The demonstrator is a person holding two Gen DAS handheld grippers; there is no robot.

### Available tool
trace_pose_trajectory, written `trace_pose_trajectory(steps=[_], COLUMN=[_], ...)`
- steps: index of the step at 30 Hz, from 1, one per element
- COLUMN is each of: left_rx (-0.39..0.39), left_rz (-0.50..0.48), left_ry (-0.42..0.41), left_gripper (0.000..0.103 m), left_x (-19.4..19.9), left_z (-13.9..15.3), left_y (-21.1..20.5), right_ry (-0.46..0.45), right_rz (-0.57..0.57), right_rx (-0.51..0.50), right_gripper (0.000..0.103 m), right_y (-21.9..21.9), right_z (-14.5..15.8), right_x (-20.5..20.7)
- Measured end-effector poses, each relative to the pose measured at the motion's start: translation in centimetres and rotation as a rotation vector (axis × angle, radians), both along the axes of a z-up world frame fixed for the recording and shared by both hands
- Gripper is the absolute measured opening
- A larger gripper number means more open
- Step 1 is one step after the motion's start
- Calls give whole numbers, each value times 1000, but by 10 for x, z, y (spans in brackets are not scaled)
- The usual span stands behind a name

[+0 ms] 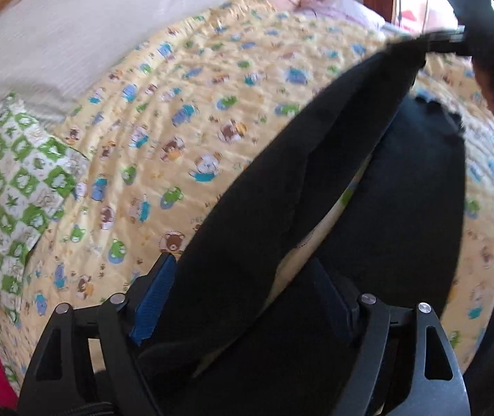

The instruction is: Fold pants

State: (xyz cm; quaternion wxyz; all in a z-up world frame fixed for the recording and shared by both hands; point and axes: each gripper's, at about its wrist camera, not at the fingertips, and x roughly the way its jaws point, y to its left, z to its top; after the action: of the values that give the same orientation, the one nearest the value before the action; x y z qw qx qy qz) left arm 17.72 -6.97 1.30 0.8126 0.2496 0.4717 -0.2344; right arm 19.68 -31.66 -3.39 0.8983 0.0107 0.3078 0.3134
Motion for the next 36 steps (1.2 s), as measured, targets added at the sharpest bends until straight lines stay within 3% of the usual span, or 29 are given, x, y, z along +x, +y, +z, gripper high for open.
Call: trace_pose_trajectory(steps=[2,3,6,11,15,25,29,36], left_rx=[13,12,-50,-174,-232,-286,-302,-302], left_rz=[15,33,74,104,98,110,85,94], left_ry=[38,69,106,83,75,110,127,178], left_gripper=[47,23,8,6,6,6,6,8], left_x=[11,17,28,13,-20,-74,-90,-99], left_z=[-13,-18,-16,22,39,20,16,-18], left_y=[1,4,17,28,23,4,-2,-8], right_ry=[-1,-3,-17,-94,-140,-79,-43,73], right_rz=[-3,-1,12,-31,-59,-29,-39,-91], right_rx=[7,7,7,-50,-18,26,-22,-6], right_gripper=[8,8,8,8,8,8,8,8], right_y=[-1,-1,0,5,-5,-29,-29,-35], right_z=[3,4,9,18,29,-14,-32,-64], right_x=[1,1,-1,0,-3,-46,-61,-59])
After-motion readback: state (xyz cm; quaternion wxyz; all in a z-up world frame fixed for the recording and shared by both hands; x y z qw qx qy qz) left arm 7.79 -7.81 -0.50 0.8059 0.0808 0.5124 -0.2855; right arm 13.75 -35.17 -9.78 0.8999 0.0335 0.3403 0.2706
